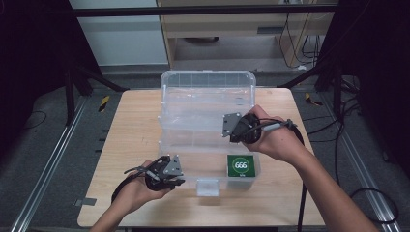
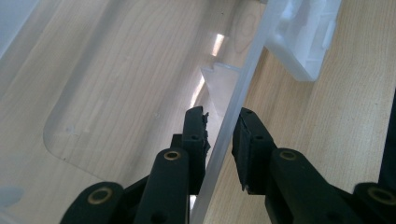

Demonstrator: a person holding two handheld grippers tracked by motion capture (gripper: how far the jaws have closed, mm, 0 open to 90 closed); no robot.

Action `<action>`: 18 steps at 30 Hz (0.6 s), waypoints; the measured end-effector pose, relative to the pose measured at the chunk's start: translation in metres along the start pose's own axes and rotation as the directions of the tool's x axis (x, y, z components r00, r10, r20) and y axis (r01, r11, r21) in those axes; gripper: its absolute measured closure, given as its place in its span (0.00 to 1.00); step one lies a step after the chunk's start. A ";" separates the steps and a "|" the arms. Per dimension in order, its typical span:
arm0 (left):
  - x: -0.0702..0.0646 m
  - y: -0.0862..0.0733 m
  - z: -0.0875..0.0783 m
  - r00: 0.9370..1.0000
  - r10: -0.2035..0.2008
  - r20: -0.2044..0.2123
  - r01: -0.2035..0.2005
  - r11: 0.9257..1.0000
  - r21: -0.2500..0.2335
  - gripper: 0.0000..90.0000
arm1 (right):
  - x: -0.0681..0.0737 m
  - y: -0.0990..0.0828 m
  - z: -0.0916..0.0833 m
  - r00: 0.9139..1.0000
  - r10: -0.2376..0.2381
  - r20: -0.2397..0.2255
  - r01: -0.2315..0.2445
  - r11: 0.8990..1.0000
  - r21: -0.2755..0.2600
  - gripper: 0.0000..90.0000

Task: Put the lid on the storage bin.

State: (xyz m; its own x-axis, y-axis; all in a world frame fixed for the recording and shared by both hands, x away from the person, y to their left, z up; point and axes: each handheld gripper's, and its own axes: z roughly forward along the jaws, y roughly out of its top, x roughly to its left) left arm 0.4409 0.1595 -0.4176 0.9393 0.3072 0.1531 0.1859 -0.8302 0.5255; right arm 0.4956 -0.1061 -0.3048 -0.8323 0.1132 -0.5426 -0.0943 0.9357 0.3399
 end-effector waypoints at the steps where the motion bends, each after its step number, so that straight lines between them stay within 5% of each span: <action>1: 0.000 0.000 0.000 1.000 0.004 0.001 -0.004 1.000 0.004 0.83 | 0.000 0.000 0.000 1.000 -0.012 0.000 0.012 1.000 -0.006 0.95; 12: -0.001 0.000 0.000 1.000 0.008 -0.006 -0.008 1.000 0.007 0.83 | 0.013 -0.002 -0.005 1.000 -0.015 0.016 0.015 1.000 -0.027 0.95; 13: -0.004 -0.001 0.000 0.999 -0.033 -0.002 0.033 0.999 0.006 0.83 | 0.014 -0.003 -0.005 1.000 -0.011 0.016 0.011 1.000 -0.027 0.95; 18: -0.004 -0.001 0.000 0.999 -0.034 -0.006 0.034 0.999 0.007 0.82 | 0.021 -0.004 -0.007 1.000 -0.016 0.021 0.017 0.999 -0.036 0.94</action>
State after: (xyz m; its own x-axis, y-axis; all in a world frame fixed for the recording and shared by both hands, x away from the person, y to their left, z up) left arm 0.4367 0.1587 -0.4185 0.9306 0.3381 0.1405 0.2198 -0.8227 0.5242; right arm 0.4750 -0.1096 -0.3119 -0.8193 0.1049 -0.5637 -0.1277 0.9251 0.3577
